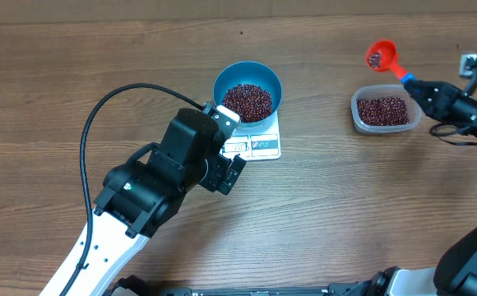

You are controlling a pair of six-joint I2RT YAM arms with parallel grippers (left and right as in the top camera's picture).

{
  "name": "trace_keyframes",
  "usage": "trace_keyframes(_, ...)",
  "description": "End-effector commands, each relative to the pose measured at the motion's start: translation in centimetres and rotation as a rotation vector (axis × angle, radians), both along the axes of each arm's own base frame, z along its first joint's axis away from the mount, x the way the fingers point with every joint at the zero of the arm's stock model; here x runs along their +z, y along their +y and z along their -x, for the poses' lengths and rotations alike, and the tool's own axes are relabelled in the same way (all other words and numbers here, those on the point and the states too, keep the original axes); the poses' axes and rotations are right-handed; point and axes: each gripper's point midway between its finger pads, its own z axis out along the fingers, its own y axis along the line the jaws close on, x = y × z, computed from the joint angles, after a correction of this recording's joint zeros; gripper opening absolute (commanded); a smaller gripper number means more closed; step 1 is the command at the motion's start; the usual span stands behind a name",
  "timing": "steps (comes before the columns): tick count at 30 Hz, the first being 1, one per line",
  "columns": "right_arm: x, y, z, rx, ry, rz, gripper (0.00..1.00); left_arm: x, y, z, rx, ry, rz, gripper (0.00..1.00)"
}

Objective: Scoop item into bowl and weigh 150g on scale
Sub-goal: 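Move the scoop right and lower it into the bean tub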

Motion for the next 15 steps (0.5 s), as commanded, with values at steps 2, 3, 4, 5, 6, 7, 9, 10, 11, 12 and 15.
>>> trace_keyframes(2,1.4,-0.6,0.7,0.037,-0.132,0.171,0.04,-0.2,-0.1,0.0,-0.015,0.006,-0.004,1.00)
trace_keyframes(3,1.4,-0.7,0.8,0.039,-0.138,0.202,0.04,-0.2,-0.1,0.0,-0.016,0.006,-0.004,0.99)
trace_keyframes(4,1.3,-0.9,1.0,0.033,-0.138,0.240,0.04,-0.2,-0.1,0.0,-0.016,0.006,-0.004,1.00)
trace_keyframes(5,1.3,-1.1,1.2,0.020,-0.130,0.276,0.04,-0.2,-0.1,0.0,-0.016,0.006,-0.004,1.00)
trace_keyframes(6,1.2,-1.4,1.4,0.004,-0.120,0.315,0.04,-0.2,-0.1,0.0,-0.015,0.006,-0.004,0.99)
trace_keyframes(7,1.1,-1.8,1.6,-0.012,-0.110,0.358,0.04,-0.2,-0.1,0.0,-0.016,0.006,-0.004,1.00)
trace_keyframes(9,1.0,-2.8,2.3,-0.047,-0.086,0.477,0.04,-0.2,-0.1,0.0,-0.016,0.006,-0.004,0.99)
trace_keyframes(10,1.0,-3.3,2.6,-0.061,-0.076,0.524,0.04,-0.2,-0.1,0.0,-0.016,0.006,-0.004,1.00)
trace_keyframes(11,1.0,-3.6,2.9,-0.071,-0.067,0.562,0.04,-0.2,-0.1,0.0,-0.016,0.006,-0.004,0.99)
trace_keyframes(12,1.0,-3.9,3.2,-0.076,-0.064,0.602,0.04,-0.2,-0.1,0.0,-0.015,0.006,-0.004,1.00)
trace_keyframes(15,1.0,-4.6,4.2,-0.074,-0.049,0.715,0.04,-0.2,-0.1,0.0,-0.016,0.006,-0.004,1.00)
